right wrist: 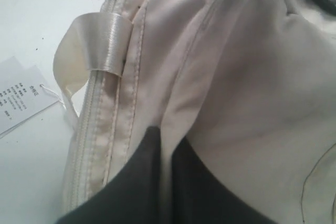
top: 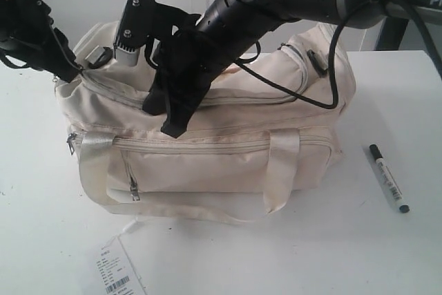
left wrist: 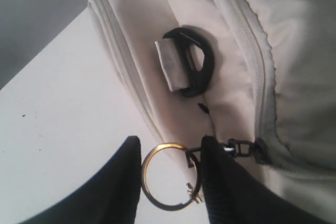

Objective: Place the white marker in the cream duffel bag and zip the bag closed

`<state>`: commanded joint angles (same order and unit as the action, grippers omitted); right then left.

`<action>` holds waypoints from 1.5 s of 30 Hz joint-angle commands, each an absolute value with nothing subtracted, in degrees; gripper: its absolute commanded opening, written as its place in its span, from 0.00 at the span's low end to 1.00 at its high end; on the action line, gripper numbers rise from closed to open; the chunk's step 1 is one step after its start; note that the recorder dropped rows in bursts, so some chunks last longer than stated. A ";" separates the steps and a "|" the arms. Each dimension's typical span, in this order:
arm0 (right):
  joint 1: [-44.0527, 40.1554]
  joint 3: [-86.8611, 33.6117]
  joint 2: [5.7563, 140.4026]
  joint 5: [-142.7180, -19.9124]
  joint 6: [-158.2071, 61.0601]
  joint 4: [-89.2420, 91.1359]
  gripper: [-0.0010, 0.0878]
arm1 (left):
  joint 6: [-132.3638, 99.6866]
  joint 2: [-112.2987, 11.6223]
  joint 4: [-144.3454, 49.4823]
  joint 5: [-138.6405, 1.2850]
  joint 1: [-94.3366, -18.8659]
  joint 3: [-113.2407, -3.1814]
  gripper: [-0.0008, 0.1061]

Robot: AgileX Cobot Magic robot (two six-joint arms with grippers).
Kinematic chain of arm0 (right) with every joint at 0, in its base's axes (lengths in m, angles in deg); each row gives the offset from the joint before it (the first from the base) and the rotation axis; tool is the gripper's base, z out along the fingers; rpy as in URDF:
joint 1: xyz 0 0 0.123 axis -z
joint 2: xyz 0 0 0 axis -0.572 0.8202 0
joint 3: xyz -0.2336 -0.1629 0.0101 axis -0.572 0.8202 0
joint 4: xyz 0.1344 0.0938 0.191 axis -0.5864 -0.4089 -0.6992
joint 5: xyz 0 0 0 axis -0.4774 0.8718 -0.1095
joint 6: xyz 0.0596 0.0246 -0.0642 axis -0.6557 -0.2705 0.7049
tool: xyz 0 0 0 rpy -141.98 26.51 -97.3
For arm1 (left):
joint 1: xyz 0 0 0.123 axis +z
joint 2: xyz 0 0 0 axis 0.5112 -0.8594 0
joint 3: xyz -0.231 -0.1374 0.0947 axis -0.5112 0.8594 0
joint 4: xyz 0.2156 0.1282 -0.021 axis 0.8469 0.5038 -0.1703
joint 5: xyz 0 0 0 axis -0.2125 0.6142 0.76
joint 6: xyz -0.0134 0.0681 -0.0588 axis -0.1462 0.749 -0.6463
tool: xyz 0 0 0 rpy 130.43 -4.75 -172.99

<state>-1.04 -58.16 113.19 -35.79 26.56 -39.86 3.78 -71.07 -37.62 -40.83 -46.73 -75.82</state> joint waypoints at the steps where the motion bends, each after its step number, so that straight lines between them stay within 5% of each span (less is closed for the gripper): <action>1: -1.04 -58.16 113.19 -35.79 26.56 -39.86 0.01 | 4.30 -70.48 -37.50 -40.40 -46.73 -75.92 0.01; 22: 0.70 -58.27 111.16 -35.81 26.55 -37.47 0.01 | 16.81 -65.73 -51.76 -33.84 -46.84 -75.92 0.01; 24: 0.70 -58.27 111.16 -37.47 26.55 -40.79 0.11 | 16.81 -66.25 -52.11 -33.36 -46.84 -75.92 0.01; 28: 0.70 -58.27 111.16 -42.57 27.10 -51.95 0.66 | 16.81 -66.25 -52.11 -33.36 -46.84 -75.92 0.01; 30: -0.23 -58.27 111.16 -46.15 27.22 -54.64 0.74 | 16.81 -66.25 -52.67 -33.36 -46.84 -75.92 0.01; 41: -7.39 -58.27 117.19 -60.51 29.34 -53.59 0.64 | 16.81 -66.25 -53.21 -33.57 -46.84 -75.92 0.01; 43: -7.39 -58.27 117.36 -61.40 29.48 -52.50 0.52 | 16.81 -66.25 -53.21 -33.57 -46.84 -75.92 0.01; 45: -7.39 -58.27 117.36 -61.53 29.48 -52.23 0.20 | 16.81 -66.25 -53.21 -33.95 -46.84 -75.92 0.01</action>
